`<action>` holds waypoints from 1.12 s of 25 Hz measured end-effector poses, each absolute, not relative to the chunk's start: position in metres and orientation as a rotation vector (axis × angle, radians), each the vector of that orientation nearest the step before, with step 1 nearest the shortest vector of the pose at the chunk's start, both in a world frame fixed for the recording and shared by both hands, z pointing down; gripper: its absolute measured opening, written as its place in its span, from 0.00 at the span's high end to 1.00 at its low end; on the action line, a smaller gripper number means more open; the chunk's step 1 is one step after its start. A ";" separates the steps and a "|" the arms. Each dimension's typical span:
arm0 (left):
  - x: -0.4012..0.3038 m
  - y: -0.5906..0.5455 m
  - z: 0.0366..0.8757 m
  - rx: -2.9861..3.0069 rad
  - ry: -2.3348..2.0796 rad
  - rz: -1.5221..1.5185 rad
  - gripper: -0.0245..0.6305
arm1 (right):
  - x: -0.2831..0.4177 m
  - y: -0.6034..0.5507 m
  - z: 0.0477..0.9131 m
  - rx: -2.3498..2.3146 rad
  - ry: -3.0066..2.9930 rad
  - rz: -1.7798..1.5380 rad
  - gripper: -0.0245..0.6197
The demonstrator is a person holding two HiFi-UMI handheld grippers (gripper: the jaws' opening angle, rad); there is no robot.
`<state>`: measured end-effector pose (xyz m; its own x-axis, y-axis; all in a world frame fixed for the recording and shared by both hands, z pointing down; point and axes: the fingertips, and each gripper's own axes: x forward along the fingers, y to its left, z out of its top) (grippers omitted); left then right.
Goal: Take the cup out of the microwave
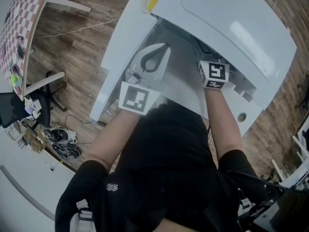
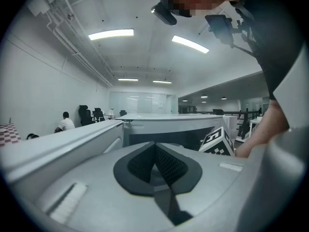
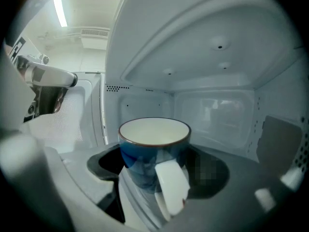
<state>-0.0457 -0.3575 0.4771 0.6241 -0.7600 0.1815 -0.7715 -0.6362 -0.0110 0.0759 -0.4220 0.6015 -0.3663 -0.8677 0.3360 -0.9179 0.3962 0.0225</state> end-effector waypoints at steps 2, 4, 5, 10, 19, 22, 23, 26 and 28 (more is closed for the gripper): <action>-0.047 -0.355 0.474 2.771 -1.309 0.257 0.96 | 0.076 -0.419 0.598 1.565 -2.366 0.242 0.36; -0.046 -0.352 0.471 2.778 -1.306 0.263 0.96 | 0.077 -0.417 0.594 1.568 -2.367 0.242 0.36; -0.046 -0.350 0.469 2.785 -1.305 0.263 0.96 | 0.077 -0.415 0.592 1.569 -2.367 0.242 0.36; -0.048 -0.341 0.457 2.803 -1.305 0.242 0.96 | 0.076 -0.403 0.584 1.566 -2.372 0.256 0.36; -0.053 -0.324 0.439 2.844 -1.304 0.216 0.96 | 0.070 -0.378 0.569 1.565 -2.374 0.253 0.36; -0.060 -0.316 0.429 2.846 -1.311 0.204 0.96 | 0.065 -0.365 0.561 1.557 -2.372 0.252 0.36; -0.062 -0.314 0.426 2.850 -1.313 0.202 0.96 | 0.064 -0.361 0.558 1.553 -2.372 0.250 0.36; -0.063 -0.305 0.416 2.864 -1.317 0.203 0.96 | 0.062 -0.348 0.550 1.545 -2.377 0.247 0.36; -0.062 -0.298 0.411 2.871 -1.318 0.202 0.96 | 0.064 -0.340 0.545 1.548 -2.383 0.257 0.36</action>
